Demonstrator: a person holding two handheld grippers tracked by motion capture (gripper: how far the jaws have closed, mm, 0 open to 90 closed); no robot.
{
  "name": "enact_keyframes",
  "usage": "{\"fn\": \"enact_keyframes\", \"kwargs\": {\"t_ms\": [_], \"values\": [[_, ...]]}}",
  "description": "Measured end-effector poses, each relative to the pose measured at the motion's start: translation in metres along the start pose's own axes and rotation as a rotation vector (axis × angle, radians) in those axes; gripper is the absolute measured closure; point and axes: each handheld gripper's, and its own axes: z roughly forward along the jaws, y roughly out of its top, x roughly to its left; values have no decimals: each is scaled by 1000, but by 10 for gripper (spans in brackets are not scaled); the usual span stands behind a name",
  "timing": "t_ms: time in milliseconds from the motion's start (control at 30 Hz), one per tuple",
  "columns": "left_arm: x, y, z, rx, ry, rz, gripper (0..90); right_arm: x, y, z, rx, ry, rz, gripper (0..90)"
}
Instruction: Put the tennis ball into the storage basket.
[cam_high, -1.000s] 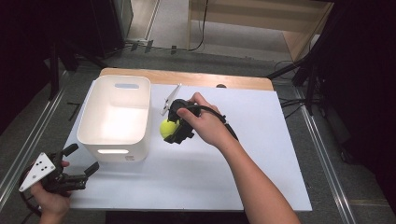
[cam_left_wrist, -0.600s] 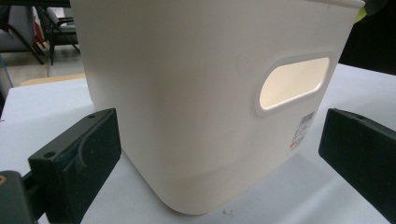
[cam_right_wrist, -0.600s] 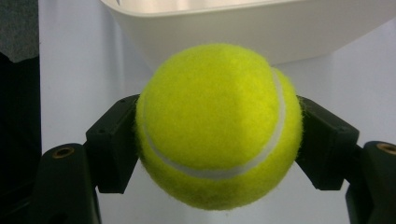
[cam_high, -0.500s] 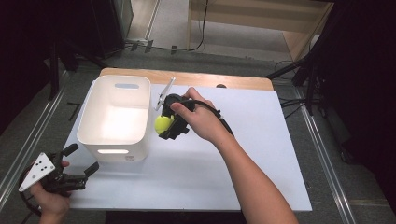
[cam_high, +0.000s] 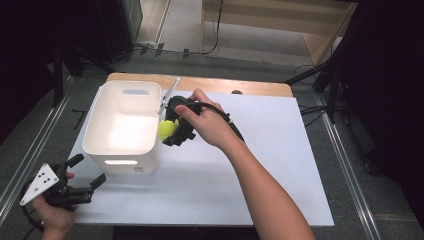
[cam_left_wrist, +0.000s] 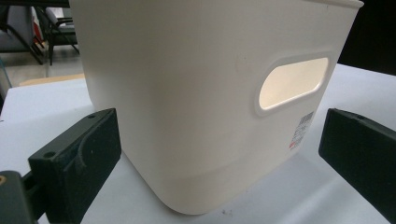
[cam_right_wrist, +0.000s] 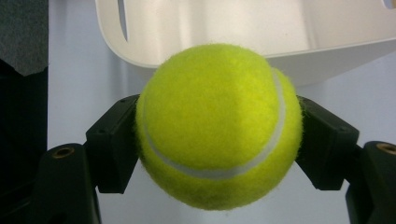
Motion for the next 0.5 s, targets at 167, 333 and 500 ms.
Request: {"fn": "enact_keyframes", "kwargs": {"t_ms": [167,333,500], "values": [[0,0,0,0,-1,0,0,0,6,-1,-1,-3,-2,233],[0,0,0,0,-2,-2,0,0,13,-3,5,-8,-16,233],[0,0,0,-2,-2,-4,0,0,20,-7,1,-7,-30,233]]}}
